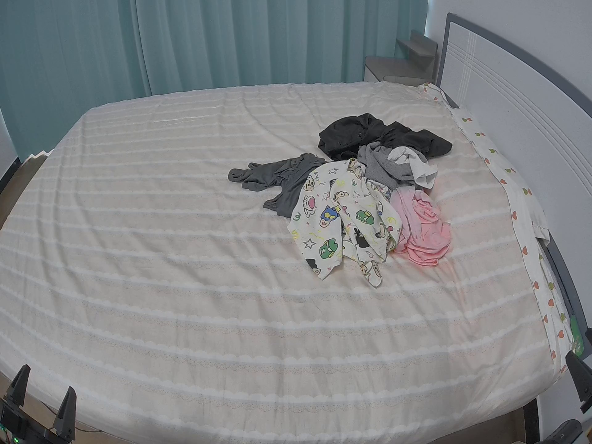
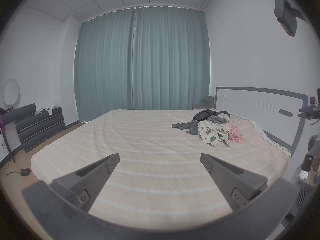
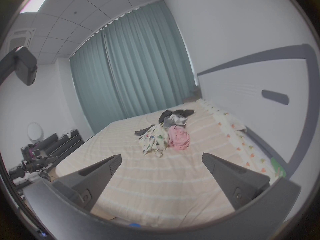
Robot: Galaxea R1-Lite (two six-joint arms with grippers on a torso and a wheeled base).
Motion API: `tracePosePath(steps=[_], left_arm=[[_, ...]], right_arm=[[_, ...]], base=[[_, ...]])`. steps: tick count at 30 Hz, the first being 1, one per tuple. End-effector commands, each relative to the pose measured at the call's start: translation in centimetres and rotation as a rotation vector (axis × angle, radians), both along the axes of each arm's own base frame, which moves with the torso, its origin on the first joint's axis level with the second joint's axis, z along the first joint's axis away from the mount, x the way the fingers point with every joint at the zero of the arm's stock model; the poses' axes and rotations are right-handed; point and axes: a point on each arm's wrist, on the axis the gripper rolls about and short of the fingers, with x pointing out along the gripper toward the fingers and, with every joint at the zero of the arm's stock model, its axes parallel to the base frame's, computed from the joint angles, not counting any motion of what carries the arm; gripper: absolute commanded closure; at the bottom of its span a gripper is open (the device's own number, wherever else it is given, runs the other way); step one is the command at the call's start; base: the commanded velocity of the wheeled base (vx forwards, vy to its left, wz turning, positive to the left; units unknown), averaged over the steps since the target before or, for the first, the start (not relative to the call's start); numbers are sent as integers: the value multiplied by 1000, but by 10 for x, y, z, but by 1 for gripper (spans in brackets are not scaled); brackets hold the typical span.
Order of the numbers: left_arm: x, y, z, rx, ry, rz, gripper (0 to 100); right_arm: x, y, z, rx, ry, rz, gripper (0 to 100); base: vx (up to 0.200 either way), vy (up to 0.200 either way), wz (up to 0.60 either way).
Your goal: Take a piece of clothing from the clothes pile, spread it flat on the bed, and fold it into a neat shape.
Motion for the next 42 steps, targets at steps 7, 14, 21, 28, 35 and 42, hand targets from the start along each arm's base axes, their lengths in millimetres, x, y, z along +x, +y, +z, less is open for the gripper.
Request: tracePosePath(steps=[7,14,21,28,35,42], left_arm=[[0,0,-4,5,-3,-15,0],[0,-1,-4,4,-3,-26,0],[0,-1,-4,4,-3,-24,0],[0,-1,-4,4,-3,-26,0],[0,-1,-4,4,-3,-26,0],[0,-1,-4,4,-3,-26,0]], right_arm=[[239,82,-19,435,515,177,0],[284,96,-37,477,555,144,0],[324,108,-57,473,573,128,0],[366,118,-84,449,576,46,0],[392,129,-96,414,612,-14,0],[405,134,-99,409,613,-35,0]], base=[[0,0,0],[0,0,0],[0,0,0],[0,0,0],[0,0,0],[0,0,0]])
